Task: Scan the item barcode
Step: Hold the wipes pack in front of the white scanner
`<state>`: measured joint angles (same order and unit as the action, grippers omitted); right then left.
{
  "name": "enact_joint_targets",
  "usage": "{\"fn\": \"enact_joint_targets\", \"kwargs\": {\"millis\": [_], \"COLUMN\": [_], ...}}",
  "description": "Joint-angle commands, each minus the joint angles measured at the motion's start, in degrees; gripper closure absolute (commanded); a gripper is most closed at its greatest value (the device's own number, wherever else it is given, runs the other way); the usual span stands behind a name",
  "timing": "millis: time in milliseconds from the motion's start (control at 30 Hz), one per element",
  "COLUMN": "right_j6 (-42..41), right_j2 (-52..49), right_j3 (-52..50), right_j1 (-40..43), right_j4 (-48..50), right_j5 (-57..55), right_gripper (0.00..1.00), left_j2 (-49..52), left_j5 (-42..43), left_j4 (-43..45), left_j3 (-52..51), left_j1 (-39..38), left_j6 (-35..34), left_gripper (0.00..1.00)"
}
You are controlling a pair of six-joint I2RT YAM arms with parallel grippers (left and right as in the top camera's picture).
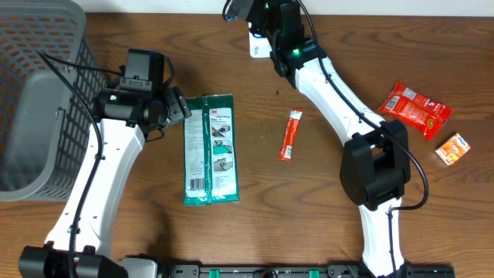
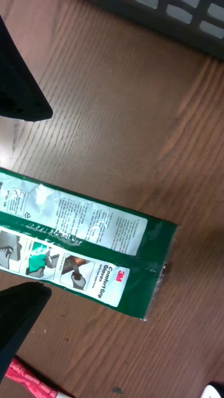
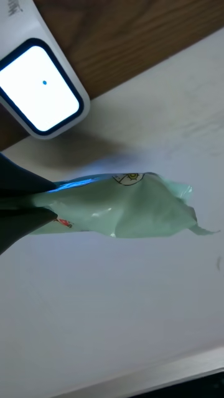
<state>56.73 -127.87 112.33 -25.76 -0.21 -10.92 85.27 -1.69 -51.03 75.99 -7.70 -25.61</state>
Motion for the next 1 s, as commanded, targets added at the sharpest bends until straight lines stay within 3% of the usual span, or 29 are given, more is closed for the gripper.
{"fn": "enact_joint_targets", "kwargs": {"millis": [0,233,533,967], "right_j6": [0.76,2.64,3.61,-2.62], "right_j2": [0.24,-3.54,-12.9,-13.94], "right_j3": [0.48,0.44,0.44,0.42], "right_j1": [1.11,1.25,1.25,0.17], "right_j4": [-0.42,0.0,10.97,3.82], "right_j5": [3.15,4.96,-0.76,5.29], "right_gripper": [0.99,0.99,0.99,0.99], "left_j2": [0.13,0.13,0.13,0.13], "left_j5": [-0.52,-0.5,-0.5,-0.5], "left_j4": [-0.15,-0.15,-0.15,-0.15], "left_j3": [0.33,0.33,0.33,0.33], "left_j1": [0.2,0.2,0.2,0.2], "left_j6": [0.5,0.5,0.5,0.5], "left_gripper": [0.16,0.16,0.16,0.16]}}
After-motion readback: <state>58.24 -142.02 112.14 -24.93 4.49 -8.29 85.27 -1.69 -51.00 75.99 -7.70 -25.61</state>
